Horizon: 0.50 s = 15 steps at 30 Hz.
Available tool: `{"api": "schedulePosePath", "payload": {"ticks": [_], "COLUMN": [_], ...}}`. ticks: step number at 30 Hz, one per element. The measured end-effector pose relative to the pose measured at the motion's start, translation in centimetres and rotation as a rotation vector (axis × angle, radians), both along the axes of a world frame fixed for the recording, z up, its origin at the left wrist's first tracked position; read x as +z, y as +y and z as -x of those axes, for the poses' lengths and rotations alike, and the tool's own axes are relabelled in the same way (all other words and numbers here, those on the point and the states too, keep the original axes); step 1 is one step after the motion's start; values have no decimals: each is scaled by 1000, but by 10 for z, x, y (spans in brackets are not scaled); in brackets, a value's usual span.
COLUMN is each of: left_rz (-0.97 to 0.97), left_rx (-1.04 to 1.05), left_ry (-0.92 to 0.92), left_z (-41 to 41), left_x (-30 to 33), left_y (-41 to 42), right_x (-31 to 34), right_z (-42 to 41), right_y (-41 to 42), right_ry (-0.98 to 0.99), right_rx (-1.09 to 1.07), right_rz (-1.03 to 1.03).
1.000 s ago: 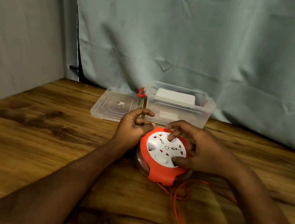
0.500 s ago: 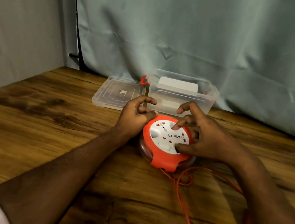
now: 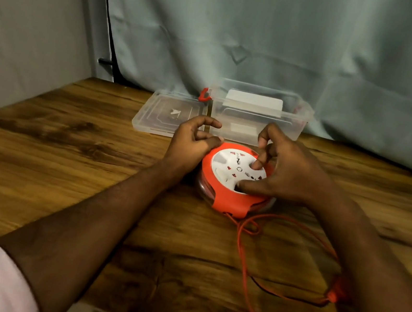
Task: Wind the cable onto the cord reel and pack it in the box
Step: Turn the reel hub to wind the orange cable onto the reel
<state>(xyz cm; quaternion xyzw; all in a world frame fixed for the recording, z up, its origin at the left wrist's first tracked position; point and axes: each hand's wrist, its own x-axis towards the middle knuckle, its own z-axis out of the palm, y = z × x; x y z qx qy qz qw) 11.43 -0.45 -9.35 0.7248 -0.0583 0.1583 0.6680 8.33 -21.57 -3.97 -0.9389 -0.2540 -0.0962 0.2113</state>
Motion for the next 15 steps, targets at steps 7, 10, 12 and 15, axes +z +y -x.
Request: {"api": "schedulePosePath", "payload": {"ticks": [7, 10, 12, 15], "left_rz": [9, 17, 23, 27], "left_rx": [-18, -17, -15, -25], "left_ry": [-11, -12, -14, -16], "left_z": [0, 0, -1, 0], "left_x": [0, -1, 0, 0], "left_y": [0, -1, -1, -1], "right_x": [-14, -15, -16, -19], "right_z": [-2, -1, 1, 5], "right_y": [12, 16, 20, 29], "right_ry": [-111, -104, -98, -143], "right_rx": [-125, -171, -215, -271], "right_rz": [72, 90, 76, 74]}}
